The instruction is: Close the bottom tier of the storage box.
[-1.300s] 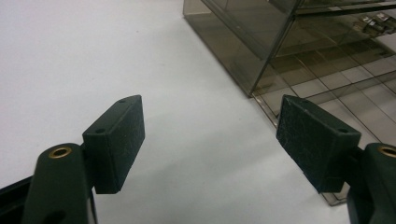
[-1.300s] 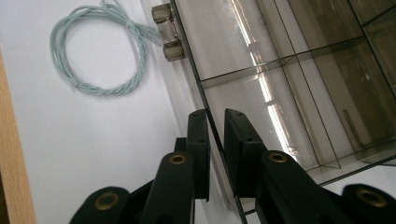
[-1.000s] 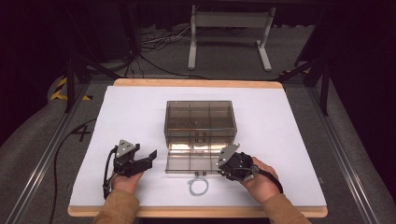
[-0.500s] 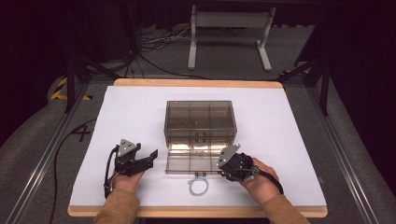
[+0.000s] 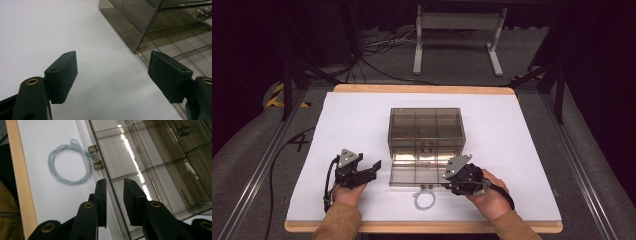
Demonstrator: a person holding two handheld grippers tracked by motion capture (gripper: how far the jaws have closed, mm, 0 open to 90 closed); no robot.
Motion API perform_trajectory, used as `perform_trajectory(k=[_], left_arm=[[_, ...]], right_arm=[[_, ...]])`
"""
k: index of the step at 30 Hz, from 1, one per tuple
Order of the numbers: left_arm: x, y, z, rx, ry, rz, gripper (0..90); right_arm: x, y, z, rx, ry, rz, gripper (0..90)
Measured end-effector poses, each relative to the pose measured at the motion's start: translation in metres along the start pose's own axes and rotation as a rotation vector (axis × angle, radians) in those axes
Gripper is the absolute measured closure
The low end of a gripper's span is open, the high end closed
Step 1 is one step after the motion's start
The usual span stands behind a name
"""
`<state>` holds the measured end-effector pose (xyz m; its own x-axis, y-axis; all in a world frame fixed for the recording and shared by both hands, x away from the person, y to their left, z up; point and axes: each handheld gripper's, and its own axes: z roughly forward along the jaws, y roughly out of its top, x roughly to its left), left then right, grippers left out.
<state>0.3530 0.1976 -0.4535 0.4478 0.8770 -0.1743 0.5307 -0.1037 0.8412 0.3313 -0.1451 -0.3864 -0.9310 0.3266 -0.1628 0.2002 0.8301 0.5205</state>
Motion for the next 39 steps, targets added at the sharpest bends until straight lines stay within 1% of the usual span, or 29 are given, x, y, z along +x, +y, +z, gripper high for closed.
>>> perform_trajectory(k=[2,5,11,17,21,25,28,30,31,39], left_arm=[[0.000,0.000,0.000,0.000,0.000,0.000,24.4],[0.000,0.000,0.000,0.000,-0.001,0.001,24.4],[0.000,0.000,0.000,0.003,-0.003,0.004,24.4],[0.000,0.000,0.000,0.002,-0.003,0.003,24.5],[0.002,0.000,-0.001,-0.007,-0.015,-0.021,24.4],[0.000,0.000,-0.001,-0.005,-0.011,0.000,24.4],[0.001,0.000,-0.001,-0.005,-0.013,-0.001,24.4],[0.001,0.000,-0.001,-0.006,-0.015,-0.004,24.4],[0.001,0.000,-0.001,-0.006,-0.014,-0.002,24.4],[0.000,0.000,0.000,-0.004,-0.016,-0.001,24.4]], right_arm=[[0.002,0.002,0.000,-0.004,0.001,-0.007,72.8],[0.004,0.007,0.001,-0.009,0.014,-0.010,72.6],[0.009,0.017,0.004,-0.015,0.040,-0.036,72.1],[0.014,0.025,0.009,-0.027,0.059,-0.042,70.7],[0.017,0.029,0.013,-0.027,0.069,-0.041,69.3],[0.020,0.033,0.020,-0.032,0.081,-0.054,68.3],[0.023,0.036,0.024,-0.032,0.084,-0.062,68.2],[0.024,0.038,0.026,-0.031,0.096,-0.071,68.0],[0.025,0.038,0.028,-0.033,0.096,-0.067,67.9],[0.031,0.043,0.038,-0.030,0.119,-0.093,66.7]])
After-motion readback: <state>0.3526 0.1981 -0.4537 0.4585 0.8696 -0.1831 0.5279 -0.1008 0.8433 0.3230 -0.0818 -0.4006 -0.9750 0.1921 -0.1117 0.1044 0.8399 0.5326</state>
